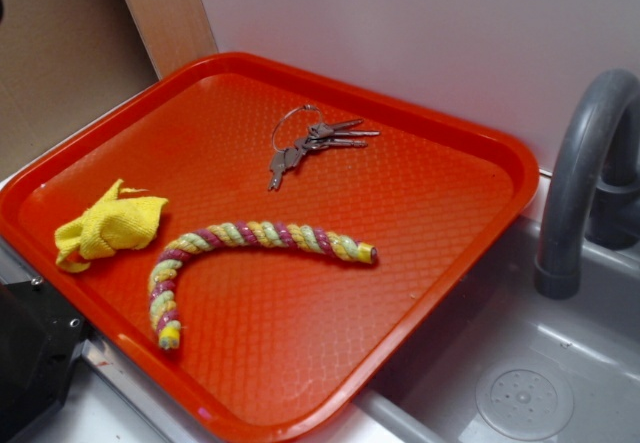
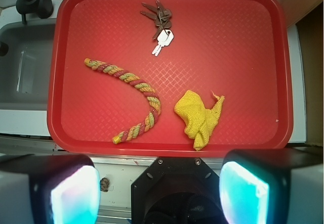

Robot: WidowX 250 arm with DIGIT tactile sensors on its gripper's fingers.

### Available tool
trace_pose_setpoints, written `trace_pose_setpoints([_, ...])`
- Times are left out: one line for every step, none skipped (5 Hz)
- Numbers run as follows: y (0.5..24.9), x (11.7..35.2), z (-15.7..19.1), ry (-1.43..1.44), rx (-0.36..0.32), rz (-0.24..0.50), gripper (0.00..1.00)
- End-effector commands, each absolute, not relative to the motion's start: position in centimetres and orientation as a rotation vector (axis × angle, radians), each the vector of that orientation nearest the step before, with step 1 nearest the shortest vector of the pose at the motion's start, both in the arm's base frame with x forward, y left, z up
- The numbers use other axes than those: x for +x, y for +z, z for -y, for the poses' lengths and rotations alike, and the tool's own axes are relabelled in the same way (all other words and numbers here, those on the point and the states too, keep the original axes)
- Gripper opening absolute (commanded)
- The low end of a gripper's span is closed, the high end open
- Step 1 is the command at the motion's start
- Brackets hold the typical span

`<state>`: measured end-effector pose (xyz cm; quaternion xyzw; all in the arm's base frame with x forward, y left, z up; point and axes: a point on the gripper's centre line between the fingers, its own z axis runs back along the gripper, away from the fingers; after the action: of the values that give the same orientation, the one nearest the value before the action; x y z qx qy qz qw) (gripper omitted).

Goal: Grab the silver keys.

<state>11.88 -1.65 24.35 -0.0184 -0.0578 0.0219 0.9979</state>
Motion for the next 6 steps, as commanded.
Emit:
trace_pose_setpoints([24.3, 11.9, 1.7, 0.044, -0.037, 0.116, 1.0])
trace_pose_setpoints([22.0, 14.9, 3.8, 0.004, -0.002, 0.16, 1.0])
trace_pose_setpoints([20.1, 18.7, 4.8, 0.018, 0.025, 0.203, 1.0])
trace_pose_setpoints([18.4, 23.1, 4.9, 0.022, 0.041, 0.256, 1.0])
trace_pose_setpoints([16.5, 27.1, 3.0, 0.02, 0.041, 0.26, 1.0])
trace_pose_setpoints([14.5, 29.8, 2.8, -0.02, 0.078, 0.279, 1.0])
